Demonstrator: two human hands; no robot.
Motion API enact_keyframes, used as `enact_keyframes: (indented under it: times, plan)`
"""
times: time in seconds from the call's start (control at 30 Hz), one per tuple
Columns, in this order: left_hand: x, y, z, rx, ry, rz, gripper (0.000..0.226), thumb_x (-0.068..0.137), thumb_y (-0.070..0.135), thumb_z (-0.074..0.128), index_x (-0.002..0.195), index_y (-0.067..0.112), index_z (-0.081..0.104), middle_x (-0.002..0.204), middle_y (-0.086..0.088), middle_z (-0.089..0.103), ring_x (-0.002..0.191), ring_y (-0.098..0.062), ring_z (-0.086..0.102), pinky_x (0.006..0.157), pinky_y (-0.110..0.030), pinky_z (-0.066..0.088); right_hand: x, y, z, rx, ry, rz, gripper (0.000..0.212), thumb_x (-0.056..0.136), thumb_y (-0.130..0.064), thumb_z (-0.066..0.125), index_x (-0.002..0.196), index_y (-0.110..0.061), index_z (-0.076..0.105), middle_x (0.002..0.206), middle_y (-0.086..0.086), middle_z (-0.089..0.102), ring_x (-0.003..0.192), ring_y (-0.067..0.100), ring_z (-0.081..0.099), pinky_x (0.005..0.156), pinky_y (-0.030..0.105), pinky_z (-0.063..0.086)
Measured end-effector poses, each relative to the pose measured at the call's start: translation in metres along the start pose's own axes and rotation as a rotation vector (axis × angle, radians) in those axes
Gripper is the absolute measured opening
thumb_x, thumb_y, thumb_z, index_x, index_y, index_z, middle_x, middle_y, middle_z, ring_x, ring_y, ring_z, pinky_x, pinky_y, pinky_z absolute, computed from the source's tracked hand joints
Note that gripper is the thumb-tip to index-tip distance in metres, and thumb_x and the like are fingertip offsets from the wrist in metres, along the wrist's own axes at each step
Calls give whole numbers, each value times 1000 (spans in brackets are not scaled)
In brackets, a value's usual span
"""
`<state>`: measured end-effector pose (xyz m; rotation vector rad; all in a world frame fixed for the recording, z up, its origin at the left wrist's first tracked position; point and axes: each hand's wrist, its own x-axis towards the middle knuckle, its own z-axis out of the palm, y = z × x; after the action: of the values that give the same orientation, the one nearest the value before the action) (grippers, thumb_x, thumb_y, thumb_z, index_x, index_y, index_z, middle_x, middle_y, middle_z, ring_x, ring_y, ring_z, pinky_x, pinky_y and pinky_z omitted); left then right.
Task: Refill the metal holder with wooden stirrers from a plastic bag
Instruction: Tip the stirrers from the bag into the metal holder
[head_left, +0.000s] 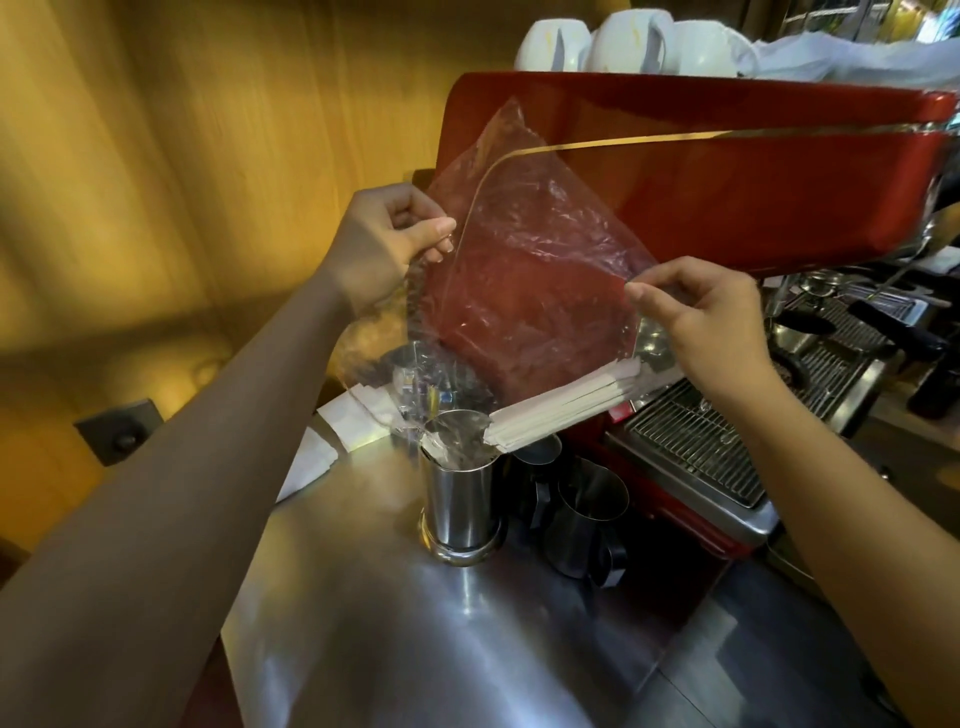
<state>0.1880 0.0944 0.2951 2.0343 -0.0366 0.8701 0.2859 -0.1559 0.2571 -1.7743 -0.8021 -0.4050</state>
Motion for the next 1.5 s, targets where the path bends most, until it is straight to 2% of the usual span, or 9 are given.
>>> enact_keyframes:
  times: [0.2,0.37,0.53,0.63,0.77,0.93,1.13,1.33,1.5]
  plan:
    - [-7,-13,-10,14,34,-89,17,90,8,57,74,14,56,72,-6,65,56,-7,62,63,-28,51,8,-6,13,-16,-46,-12,6,84,-20,65,79,-18,66,72,-4,63,69,24,60,60,29,49]
    - [-13,-22,-14,15,61,-128,13,89,9,58,76,10,58,72,-5,66,55,-4,63,55,-16,50,8,-7,20,-66,-88,-34,4,84,-21,66,81,-19,65,71,-8,63,64,18,62,60,33,50]
    - [-20,-32,-18,1,91,-120,11,89,8,58,89,-3,59,70,-5,65,54,0,61,56,-12,49,6,1,22,-97,-85,-28,6,84,-23,66,86,-18,64,79,8,67,74,25,63,67,35,52]
    - [-21,-38,-19,-27,97,-118,8,89,6,58,87,-2,59,63,3,65,54,-1,61,56,-13,50,4,5,18,-95,-74,-16,8,84,-25,65,89,-20,62,75,-8,62,70,10,58,60,19,46]
    - [-24,-47,-22,-56,115,-129,10,88,8,58,79,6,60,64,1,65,57,-6,61,59,-17,51,-1,11,15,-34,-29,40,27,84,-30,64,107,-17,58,88,-18,58,84,-4,55,71,13,46]
    - [-29,-66,-28,-111,179,-221,12,87,12,61,75,17,61,69,-3,64,58,-4,61,61,-18,54,-9,22,18,104,-52,176,40,81,-36,66,115,-18,53,106,-1,62,101,16,58,86,34,49]
    - [-41,-93,-37,-190,228,-291,13,87,15,61,76,21,62,60,9,72,57,-2,65,59,-15,54,-9,26,35,253,-138,288,39,77,-30,71,109,-21,50,102,0,62,100,17,60,89,38,50]
    - [-59,-112,-40,-219,295,-368,17,87,18,61,72,25,61,69,2,67,58,-4,64,57,-18,54,-19,32,64,285,-459,421,50,68,-29,77,110,-22,51,107,-1,64,95,14,63,76,29,52]
    - [-68,-119,-41,-264,300,-414,9,86,21,62,77,21,62,61,10,70,60,-8,64,59,-20,57,-27,39,84,330,-434,382,24,72,-21,76,92,-17,63,84,-2,67,65,4,63,50,21,48]
